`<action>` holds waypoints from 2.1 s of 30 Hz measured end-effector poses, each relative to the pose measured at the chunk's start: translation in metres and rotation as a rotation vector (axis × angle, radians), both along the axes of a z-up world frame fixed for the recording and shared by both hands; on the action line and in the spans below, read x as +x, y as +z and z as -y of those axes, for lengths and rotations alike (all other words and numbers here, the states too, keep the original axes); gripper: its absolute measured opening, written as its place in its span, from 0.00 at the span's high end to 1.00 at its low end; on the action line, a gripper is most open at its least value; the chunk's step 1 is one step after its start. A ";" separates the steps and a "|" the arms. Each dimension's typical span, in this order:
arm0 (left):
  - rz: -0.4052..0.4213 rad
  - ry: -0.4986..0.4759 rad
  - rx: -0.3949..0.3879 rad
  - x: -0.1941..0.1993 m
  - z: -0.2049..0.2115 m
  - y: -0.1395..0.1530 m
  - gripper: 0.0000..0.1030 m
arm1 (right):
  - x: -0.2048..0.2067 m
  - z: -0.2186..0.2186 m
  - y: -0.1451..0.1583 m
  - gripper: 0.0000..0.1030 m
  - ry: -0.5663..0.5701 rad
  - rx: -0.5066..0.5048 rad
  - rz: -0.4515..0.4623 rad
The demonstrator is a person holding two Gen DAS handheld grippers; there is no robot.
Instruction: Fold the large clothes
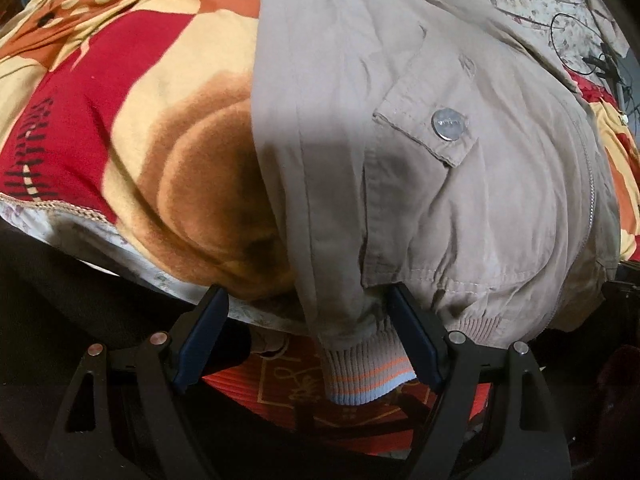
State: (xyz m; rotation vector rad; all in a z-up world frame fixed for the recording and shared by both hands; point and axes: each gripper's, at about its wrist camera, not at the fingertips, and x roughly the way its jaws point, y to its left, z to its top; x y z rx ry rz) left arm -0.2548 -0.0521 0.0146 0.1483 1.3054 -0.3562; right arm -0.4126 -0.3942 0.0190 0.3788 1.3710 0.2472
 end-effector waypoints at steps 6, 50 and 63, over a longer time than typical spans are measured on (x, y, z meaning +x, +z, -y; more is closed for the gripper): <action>-0.035 -0.017 -0.031 -0.001 0.008 -0.011 0.20 | -0.001 -0.005 -0.005 0.33 0.041 -0.004 -0.022; 0.217 -0.101 -0.406 0.029 -0.020 0.140 0.91 | 0.028 0.026 0.132 0.90 -0.139 0.268 0.529; 0.406 -0.030 -0.365 0.125 0.026 0.170 0.91 | 0.126 0.080 0.145 0.90 -0.349 0.222 0.626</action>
